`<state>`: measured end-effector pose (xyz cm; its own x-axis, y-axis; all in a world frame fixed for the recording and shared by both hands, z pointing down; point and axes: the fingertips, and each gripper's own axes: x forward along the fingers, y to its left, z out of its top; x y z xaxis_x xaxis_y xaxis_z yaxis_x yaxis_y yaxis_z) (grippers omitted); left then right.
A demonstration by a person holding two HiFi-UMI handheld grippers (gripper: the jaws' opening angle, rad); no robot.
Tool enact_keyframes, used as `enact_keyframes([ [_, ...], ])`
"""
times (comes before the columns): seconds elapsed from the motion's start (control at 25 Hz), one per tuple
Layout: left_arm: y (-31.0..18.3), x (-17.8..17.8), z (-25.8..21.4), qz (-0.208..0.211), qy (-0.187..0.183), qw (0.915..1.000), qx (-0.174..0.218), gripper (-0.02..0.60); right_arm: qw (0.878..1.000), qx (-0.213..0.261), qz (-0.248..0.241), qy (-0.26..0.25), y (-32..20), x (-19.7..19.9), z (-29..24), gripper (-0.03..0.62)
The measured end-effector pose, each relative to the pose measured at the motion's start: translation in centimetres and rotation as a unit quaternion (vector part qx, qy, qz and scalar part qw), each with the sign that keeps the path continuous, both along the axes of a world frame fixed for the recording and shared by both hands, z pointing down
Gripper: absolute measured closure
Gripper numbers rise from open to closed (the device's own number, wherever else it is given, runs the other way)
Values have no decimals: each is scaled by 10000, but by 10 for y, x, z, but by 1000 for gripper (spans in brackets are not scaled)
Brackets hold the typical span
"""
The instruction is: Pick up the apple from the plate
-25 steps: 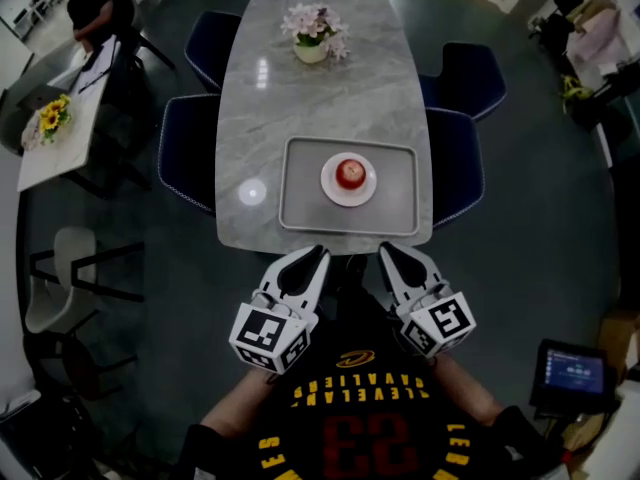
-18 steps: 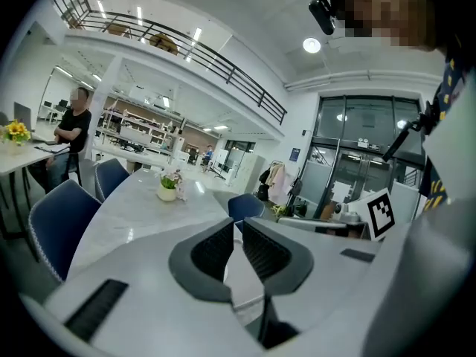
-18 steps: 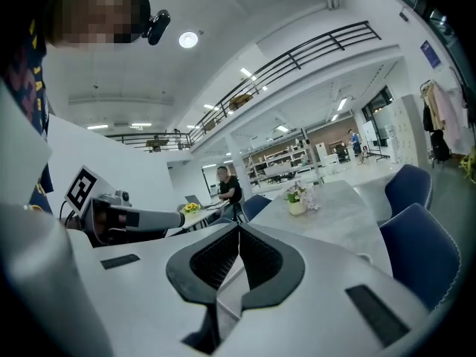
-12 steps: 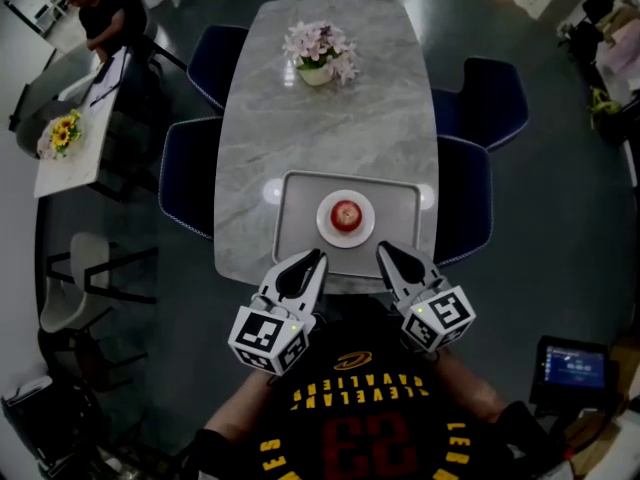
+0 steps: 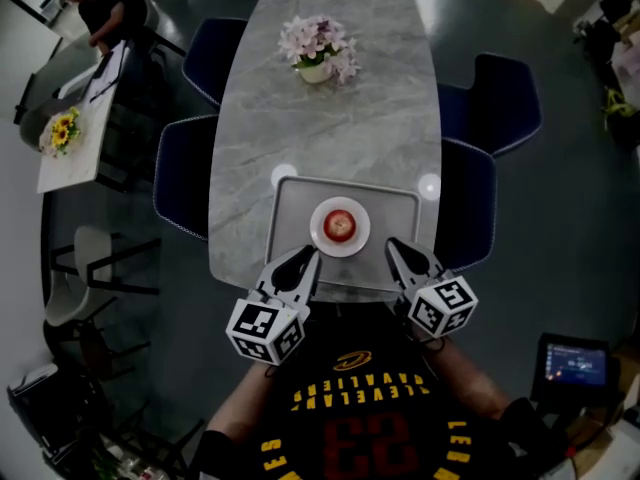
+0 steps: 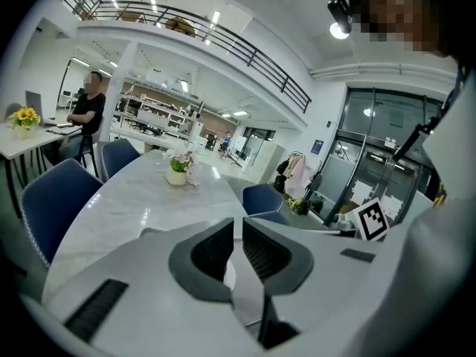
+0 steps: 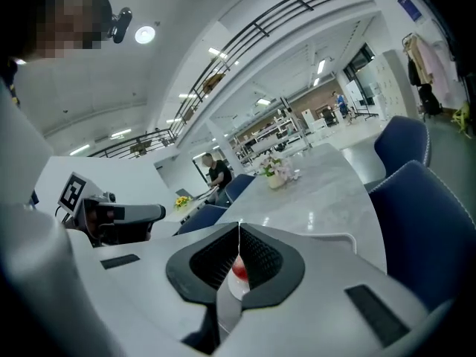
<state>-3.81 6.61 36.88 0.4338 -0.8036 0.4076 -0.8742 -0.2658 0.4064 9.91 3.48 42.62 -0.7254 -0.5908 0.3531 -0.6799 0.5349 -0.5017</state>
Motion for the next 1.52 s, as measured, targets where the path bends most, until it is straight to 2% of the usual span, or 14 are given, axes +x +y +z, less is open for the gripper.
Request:
enact_keyframes([
  [0.12, -10, -15, 30, 22, 67, 9989, -465, 541, 9992, -392, 55, 51, -6, 0, 27, 588],
  [0.32, -22, -32, 79, 272, 570, 9901, -1252, 540, 9955, -877, 276, 244, -11, 0, 64, 586],
  [0.4, -27, -39, 96, 393, 644, 9857, -1506, 540, 9933, -1041, 399, 318, -11, -1, 74, 586],
  [0.48, -31, -46, 112, 556, 693, 9806, -1745, 504, 9905, -1211, 543, 369, -14, -3, 83, 586],
  [0.68, -39, -53, 145, 949, 1011, 9634, -2295, 495, 9836, -1467, 931, 486, -23, -8, 97, 585],
  [0.8, -45, -55, 160, 1064, 1005, 9568, -2511, 495, 9809, -1584, 1031, 457, -29, -12, 100, 542],
  [1.24, -54, -44, 218, 766, 951, 9387, -3225, 495, 9746, -2175, 292, 440, -32, -17, 149, 542],
  [1.52, -55, -38, 240, 765, 804, 9315, -3465, 495, 9654, -2549, 137, 531, -32, -20, 182, 542],
])
